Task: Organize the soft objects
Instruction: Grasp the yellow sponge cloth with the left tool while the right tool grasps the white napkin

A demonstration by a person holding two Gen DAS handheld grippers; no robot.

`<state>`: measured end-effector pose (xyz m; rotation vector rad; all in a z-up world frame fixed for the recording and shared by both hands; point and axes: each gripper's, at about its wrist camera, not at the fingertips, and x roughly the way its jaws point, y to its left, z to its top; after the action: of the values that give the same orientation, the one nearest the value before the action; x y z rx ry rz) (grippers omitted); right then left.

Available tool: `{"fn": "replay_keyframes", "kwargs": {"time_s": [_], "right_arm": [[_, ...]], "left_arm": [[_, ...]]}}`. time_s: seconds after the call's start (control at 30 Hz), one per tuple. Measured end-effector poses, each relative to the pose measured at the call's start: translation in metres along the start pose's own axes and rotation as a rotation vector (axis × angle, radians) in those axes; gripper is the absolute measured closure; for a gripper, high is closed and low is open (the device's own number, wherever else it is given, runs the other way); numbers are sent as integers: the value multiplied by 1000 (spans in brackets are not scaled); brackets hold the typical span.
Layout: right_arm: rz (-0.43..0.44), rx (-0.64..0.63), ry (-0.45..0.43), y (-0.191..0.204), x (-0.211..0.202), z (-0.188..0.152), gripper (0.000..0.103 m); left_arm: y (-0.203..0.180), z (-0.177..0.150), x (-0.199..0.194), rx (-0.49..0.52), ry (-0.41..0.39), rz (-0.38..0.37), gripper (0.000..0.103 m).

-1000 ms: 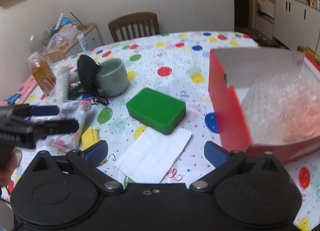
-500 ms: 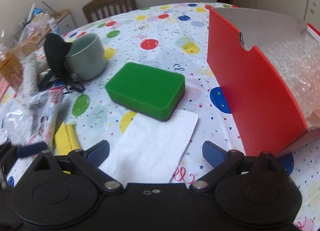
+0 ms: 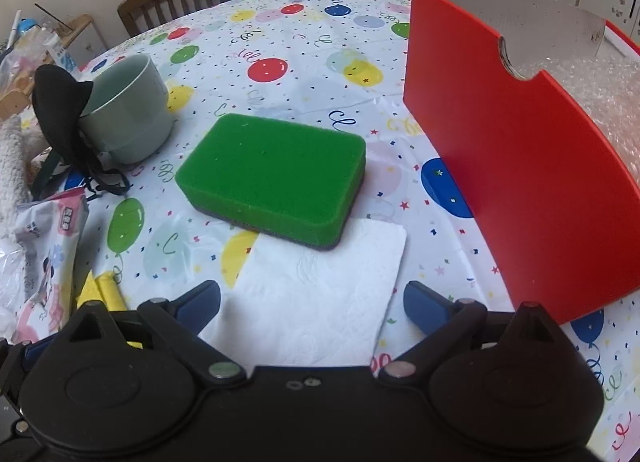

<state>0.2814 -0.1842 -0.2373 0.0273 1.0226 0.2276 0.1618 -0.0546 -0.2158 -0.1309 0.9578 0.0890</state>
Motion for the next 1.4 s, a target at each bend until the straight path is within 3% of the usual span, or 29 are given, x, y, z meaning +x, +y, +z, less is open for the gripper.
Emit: {"fn": "replay_keyframes", "kwargs": {"time_s": [0.13, 0.37, 0.57, 0.67, 0.73, 0.83, 1.4], "right_arm": [[-56, -26, 9, 9, 2, 0, 10], [-100, -62, -2, 14, 1, -5, 17], [-102, -62, -23, 15, -4, -9, 33], [-94, -76, -38, 16, -8, -12, 47], [-86, -92, -47, 17, -10, -12, 71], [-82, -110, -45, 20, -11, -11, 98], [30, -55, -158, 8, -64, -25, 102]], "left_arm": [[-1, 3, 2, -15, -2, 40, 9], [-2, 6, 3, 6, -13, 96, 29], [1, 5, -1, 17, -24, 87, 42], [1, 4, -3, 25, -26, 81, 46], [1, 4, -4, 33, -25, 72, 48], [2, 3, -5, 41, -23, 59, 51], [18, -1, -19, 61, -15, -65, 59]]}}
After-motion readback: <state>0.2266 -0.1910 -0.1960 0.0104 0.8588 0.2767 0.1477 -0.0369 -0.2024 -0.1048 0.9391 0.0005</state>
